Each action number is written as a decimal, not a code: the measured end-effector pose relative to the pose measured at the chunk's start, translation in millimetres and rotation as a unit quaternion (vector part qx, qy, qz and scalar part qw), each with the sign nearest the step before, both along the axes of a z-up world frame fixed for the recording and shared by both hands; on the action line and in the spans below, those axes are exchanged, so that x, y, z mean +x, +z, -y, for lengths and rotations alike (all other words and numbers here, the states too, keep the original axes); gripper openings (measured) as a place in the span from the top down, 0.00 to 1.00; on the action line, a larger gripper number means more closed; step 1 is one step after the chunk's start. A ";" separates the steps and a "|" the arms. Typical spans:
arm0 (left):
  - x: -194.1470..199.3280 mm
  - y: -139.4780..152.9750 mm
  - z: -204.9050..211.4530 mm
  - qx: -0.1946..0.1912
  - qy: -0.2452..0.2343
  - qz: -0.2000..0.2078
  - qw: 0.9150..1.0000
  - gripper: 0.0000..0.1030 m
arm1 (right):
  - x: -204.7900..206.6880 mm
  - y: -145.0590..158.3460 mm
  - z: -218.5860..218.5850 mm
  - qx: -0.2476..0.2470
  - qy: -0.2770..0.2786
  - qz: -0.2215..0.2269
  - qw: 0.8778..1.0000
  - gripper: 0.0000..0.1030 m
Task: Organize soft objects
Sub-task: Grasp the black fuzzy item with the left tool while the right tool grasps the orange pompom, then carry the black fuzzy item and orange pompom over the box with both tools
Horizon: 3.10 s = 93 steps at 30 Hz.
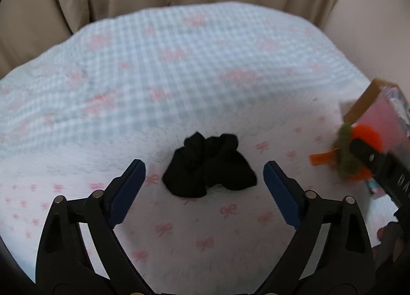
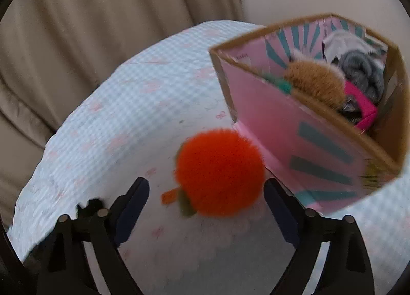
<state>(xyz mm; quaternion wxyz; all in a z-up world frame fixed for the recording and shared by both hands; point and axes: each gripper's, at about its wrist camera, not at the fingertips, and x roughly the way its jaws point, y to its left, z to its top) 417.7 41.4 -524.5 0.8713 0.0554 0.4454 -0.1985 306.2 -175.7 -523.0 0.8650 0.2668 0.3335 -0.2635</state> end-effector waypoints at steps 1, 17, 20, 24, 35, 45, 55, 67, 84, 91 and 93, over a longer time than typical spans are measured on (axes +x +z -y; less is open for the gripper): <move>2.1 -6.6 2.5 0.002 0.002 -0.002 1.000 0.12 | 3.3 -5.4 3.2 0.002 -0.007 0.003 1.000 0.17; 0.0 -17.6 37.0 0.039 -0.035 0.041 0.998 0.87 | 14.8 -19.7 22.3 -0.006 -0.018 0.009 1.000 0.59; -1.7 -12.8 37.7 0.035 -0.038 0.041 0.998 0.88 | 10.9 -13.4 19.2 -0.010 -0.011 0.010 1.000 0.62; -4.5 0.6 33.0 0.027 -0.034 0.047 0.998 0.88 | 11.1 -0.1 11.2 -0.024 0.004 0.013 1.000 0.62; -29.3 92.9 11.6 -0.001 -0.019 0.070 0.997 0.88 | -2.2 76.0 -8.1 -0.048 0.042 0.038 0.997 0.62; -76.7 215.3 2.5 -0.019 -0.009 0.080 0.997 0.89 | -35.5 193.0 -21.2 -0.077 0.089 0.053 0.992 0.62; -130.9 318.3 24.9 -0.024 -0.004 0.086 0.996 0.88 | -85.5 294.5 -7.4 -0.098 0.159 0.054 0.981 0.62; -201.5 371.6 112.3 -0.006 0.044 0.113 0.993 0.88 | -130.6 323.0 87.6 -0.100 0.244 0.052 0.963 0.62; -194.1 272.5 286.6 0.000 0.070 -0.010 0.998 0.88 | -116.6 279.4 259.6 -0.076 0.306 -0.020 0.949 0.62; -165.1 200.8 337.4 0.023 0.042 -0.086 0.995 0.89 | -74.7 221.9 288.5 -0.041 0.332 -0.066 0.940 0.62; -155.0 183.3 347.7 0.029 0.036 -0.103 0.994 0.89 | -60.2 204.7 292.2 -0.026 0.342 -0.076 0.936 0.62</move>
